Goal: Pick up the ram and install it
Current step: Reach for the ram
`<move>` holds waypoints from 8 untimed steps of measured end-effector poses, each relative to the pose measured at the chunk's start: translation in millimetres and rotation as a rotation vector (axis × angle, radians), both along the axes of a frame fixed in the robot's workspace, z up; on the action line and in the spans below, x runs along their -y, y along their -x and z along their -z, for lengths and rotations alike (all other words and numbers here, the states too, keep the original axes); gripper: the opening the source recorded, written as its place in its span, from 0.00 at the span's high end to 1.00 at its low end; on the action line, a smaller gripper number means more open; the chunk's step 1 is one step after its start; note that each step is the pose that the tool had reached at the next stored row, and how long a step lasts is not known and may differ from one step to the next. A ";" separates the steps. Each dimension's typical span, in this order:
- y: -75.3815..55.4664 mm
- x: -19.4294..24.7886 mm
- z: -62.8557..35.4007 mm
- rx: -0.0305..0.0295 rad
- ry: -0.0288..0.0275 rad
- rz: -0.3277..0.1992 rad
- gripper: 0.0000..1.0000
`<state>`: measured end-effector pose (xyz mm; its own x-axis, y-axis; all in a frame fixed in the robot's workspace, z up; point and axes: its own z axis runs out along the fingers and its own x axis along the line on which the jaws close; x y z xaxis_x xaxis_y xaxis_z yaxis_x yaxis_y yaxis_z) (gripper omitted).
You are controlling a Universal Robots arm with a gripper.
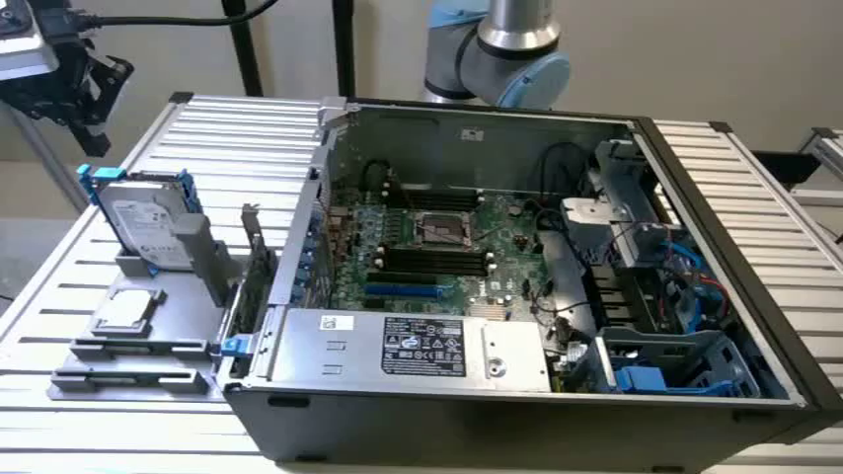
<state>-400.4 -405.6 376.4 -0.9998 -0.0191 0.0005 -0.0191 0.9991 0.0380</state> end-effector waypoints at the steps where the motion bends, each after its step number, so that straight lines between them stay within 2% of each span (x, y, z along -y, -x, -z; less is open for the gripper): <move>1: 0.0 0.0 0.0 0.0000 0.0000 0.000 0.89; 8: 0.0 0.0 0.0 0.0000 0.0000 0.000 0.89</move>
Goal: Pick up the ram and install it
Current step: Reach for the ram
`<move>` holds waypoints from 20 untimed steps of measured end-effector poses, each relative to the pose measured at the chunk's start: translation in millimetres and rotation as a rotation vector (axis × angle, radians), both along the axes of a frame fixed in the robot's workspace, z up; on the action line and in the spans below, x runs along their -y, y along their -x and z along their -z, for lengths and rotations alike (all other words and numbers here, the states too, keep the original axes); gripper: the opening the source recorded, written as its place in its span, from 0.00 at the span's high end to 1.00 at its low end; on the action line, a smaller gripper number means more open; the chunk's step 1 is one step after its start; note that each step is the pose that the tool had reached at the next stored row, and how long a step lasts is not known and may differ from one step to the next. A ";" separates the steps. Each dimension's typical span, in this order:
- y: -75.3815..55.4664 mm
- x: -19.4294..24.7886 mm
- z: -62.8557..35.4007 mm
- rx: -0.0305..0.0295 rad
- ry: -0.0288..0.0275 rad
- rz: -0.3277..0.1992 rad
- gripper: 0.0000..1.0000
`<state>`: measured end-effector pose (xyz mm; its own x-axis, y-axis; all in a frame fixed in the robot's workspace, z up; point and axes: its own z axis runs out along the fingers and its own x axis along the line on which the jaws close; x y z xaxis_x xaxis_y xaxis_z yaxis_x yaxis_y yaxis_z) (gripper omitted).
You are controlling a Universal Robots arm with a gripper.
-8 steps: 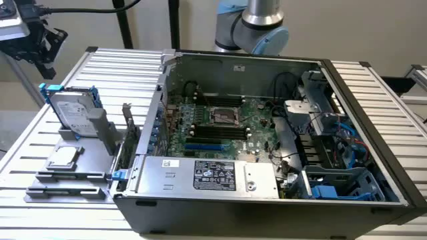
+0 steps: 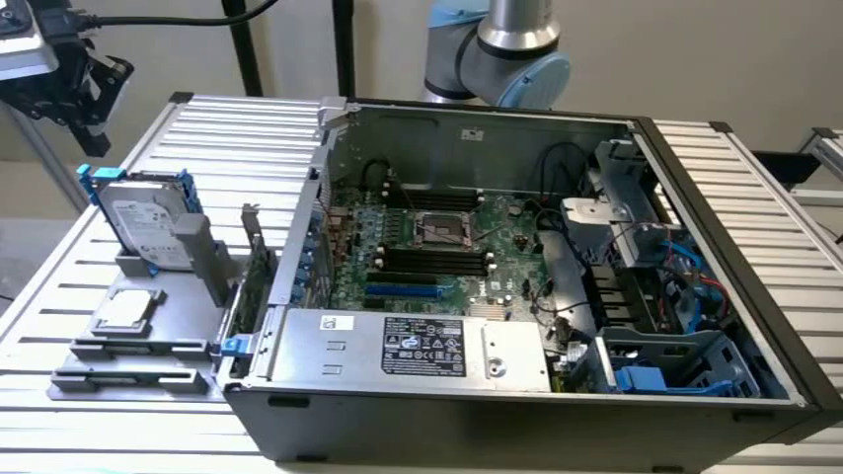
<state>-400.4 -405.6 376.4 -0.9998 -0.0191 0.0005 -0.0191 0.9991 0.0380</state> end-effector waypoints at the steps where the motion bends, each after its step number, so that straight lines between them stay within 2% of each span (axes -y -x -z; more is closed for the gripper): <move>1: 0.0 0.0 0.0 0.0000 0.0000 0.000 0.89; 5: -0.3 1.4 0.0 -0.0011 0.0001 0.000 0.89; 7: -0.5 3.7 0.0 -0.0019 0.0000 0.000 0.89; 14: -2.0 24.4 0.0 -0.0083 0.0000 0.000 0.89; 20: -3.1 42.4 0.1 -0.0100 0.0000 0.000 0.89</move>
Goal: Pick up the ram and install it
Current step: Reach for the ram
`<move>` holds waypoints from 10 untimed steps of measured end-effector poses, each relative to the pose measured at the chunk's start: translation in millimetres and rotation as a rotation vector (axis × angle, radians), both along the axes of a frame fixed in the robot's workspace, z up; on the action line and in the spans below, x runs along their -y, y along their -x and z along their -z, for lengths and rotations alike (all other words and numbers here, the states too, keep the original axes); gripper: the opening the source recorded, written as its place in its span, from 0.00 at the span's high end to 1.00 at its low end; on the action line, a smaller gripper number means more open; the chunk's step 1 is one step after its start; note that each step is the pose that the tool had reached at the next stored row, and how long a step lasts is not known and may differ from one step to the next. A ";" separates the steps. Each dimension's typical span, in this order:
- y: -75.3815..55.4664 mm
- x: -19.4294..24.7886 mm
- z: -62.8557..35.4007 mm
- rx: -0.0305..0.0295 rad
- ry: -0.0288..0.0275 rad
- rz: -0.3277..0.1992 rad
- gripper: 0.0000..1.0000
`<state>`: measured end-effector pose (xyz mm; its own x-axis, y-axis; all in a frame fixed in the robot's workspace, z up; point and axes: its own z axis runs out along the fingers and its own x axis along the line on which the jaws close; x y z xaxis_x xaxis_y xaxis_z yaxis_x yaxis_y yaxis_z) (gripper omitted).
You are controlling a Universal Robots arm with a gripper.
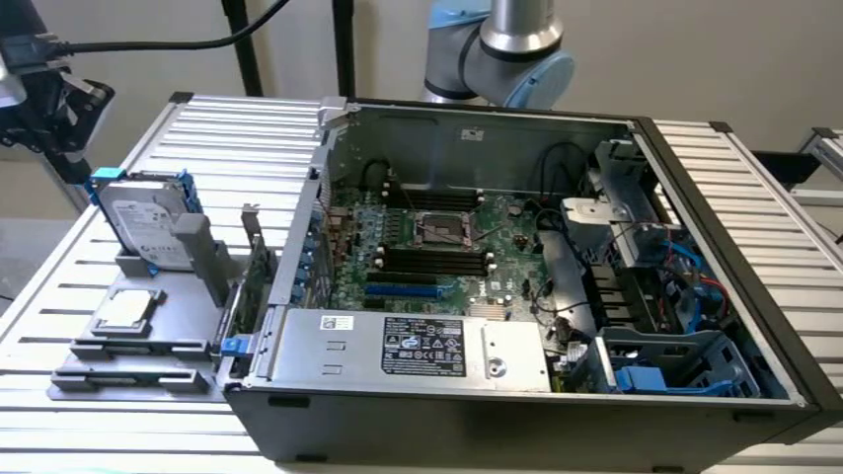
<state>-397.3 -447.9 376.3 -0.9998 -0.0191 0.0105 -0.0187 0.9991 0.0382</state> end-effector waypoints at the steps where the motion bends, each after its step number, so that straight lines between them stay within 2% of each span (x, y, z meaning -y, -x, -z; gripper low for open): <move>1: -0.1 3.0 0.1 -0.0001 0.0000 0.000 0.89; 10: -1.0 25.8 0.6 -0.0003 0.0000 0.000 0.89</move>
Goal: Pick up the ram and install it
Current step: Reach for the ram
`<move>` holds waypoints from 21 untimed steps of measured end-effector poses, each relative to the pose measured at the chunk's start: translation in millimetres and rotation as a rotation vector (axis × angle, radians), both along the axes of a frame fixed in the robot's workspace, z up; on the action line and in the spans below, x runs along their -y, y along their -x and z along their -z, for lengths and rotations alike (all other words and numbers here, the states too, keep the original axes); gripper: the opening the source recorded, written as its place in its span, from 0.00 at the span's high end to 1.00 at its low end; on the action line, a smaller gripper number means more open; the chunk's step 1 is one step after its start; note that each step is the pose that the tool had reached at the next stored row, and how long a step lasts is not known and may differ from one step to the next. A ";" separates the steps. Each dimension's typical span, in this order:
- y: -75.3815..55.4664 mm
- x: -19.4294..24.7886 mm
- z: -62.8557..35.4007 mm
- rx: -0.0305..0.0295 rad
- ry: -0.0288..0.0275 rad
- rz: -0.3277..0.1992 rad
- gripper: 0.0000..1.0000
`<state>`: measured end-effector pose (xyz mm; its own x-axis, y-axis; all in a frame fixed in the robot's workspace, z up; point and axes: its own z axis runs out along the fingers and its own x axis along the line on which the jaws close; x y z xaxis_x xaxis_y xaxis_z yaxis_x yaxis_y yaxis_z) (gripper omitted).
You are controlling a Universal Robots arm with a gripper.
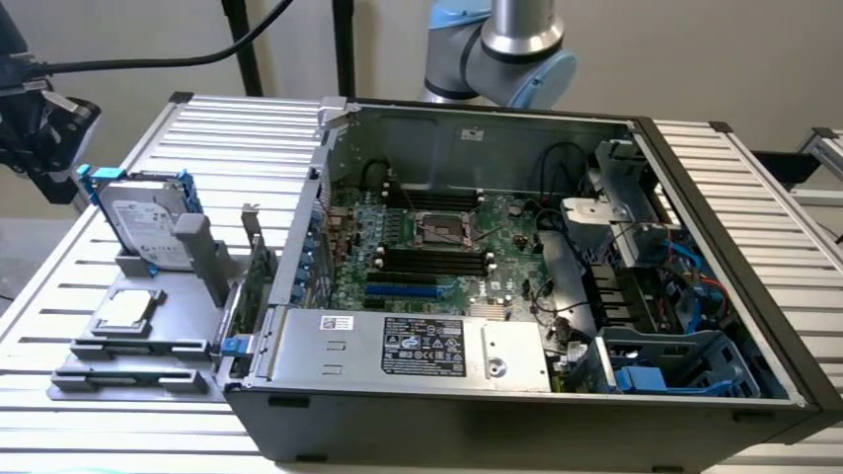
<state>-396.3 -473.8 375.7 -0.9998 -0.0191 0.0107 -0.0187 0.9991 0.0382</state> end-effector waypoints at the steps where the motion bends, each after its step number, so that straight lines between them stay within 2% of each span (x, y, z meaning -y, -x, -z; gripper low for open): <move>1: 0.0 2.6 0.1 0.0000 0.0000 0.000 0.89; 6: -0.1 13.5 0.4 0.0000 0.0000 0.000 0.89; 8: -0.1 16.0 0.4 0.0000 0.0001 0.000 0.89; 21: -0.2 16.1 0.4 0.0000 0.0000 0.000 0.89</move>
